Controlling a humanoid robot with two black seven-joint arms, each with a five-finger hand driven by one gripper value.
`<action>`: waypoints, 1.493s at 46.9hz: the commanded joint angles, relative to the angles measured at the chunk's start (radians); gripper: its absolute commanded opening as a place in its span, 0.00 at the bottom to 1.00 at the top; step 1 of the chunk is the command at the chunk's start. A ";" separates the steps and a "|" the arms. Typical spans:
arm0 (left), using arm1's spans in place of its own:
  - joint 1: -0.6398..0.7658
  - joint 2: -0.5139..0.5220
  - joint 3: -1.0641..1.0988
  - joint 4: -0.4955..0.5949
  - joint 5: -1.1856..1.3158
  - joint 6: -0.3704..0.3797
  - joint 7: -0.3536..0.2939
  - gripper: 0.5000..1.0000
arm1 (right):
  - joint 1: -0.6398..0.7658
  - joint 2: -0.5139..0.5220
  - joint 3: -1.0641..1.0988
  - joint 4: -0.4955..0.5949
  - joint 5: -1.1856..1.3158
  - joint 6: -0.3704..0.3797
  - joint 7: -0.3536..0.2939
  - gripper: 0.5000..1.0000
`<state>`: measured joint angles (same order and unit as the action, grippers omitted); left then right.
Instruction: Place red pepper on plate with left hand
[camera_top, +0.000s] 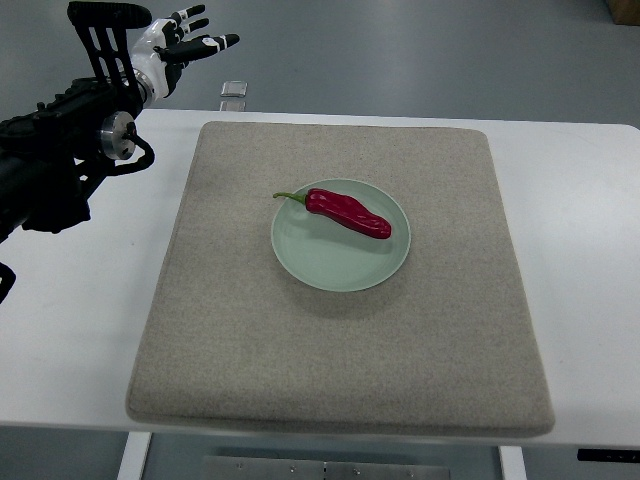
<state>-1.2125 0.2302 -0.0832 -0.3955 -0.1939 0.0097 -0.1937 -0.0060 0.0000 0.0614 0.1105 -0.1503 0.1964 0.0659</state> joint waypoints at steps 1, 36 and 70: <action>0.011 -0.002 -0.022 0.001 -0.018 -0.023 0.002 0.90 | 0.000 0.000 0.000 0.000 0.000 0.000 0.000 0.86; 0.103 -0.097 -0.104 0.190 -0.253 -0.335 -0.009 0.93 | 0.000 0.000 0.000 0.000 0.000 0.000 0.000 0.86; 0.099 -0.100 -0.102 0.190 -0.251 -0.333 -0.015 0.95 | 0.000 0.000 0.003 0.028 -0.005 0.017 0.000 0.86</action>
<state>-1.1126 0.1307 -0.1868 -0.2052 -0.4448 -0.3242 -0.2083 -0.0061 0.0000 0.0642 0.1260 -0.1513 0.2117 0.0660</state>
